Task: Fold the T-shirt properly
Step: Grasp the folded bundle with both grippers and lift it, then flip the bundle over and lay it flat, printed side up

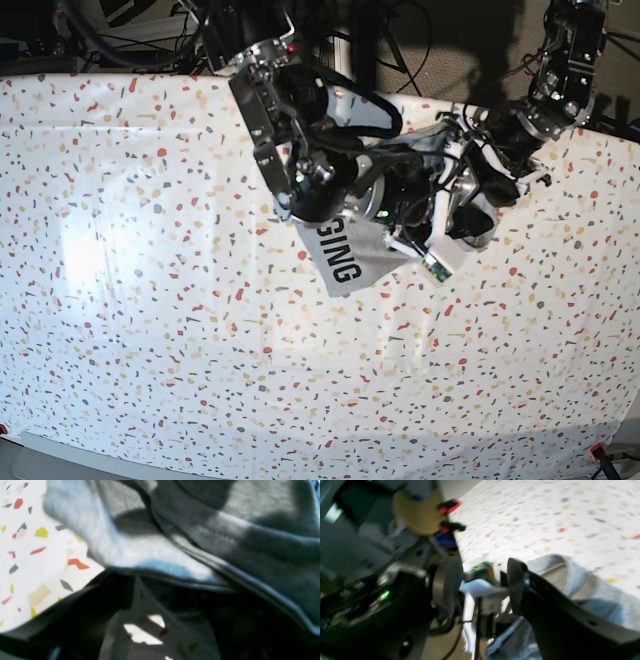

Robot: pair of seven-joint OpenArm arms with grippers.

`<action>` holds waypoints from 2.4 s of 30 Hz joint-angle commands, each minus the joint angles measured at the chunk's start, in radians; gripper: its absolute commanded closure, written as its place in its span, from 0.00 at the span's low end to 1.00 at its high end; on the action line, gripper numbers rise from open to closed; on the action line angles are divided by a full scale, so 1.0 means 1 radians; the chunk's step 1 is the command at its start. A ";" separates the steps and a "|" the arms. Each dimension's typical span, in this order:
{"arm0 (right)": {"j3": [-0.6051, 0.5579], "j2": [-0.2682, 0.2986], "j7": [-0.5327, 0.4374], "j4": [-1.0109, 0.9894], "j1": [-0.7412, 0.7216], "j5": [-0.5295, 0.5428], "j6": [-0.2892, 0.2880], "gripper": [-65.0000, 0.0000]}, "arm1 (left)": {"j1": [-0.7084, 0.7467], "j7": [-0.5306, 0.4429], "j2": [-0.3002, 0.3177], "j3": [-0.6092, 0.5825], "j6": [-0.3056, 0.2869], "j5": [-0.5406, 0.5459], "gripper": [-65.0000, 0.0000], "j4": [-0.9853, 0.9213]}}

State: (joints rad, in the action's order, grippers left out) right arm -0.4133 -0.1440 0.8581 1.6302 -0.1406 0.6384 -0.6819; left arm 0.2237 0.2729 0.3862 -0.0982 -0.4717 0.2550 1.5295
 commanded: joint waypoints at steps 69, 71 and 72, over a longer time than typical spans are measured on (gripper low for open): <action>0.286 0.136 -0.267 -0.140 0.142 -0.588 0.009 1.00 | -0.489 -0.042 -0.219 0.038 -0.044 -0.068 0.55 -0.584; 0.286 0.103 -0.291 -0.122 0.174 -0.608 0.009 1.00 | -0.525 -0.058 -0.238 0.038 -0.050 -0.122 0.55 -0.606; 0.286 0.084 -0.309 -0.118 0.187 -0.626 0.009 1.00 | -0.538 -0.066 -0.246 0.038 -0.054 -0.147 0.55 -0.610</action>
State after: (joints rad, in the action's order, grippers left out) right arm -0.1207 -0.0521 0.5423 1.5009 0.0551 -0.0010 -0.6586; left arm -0.2985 0.1856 0.1436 -0.0582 -0.5247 0.1204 0.9157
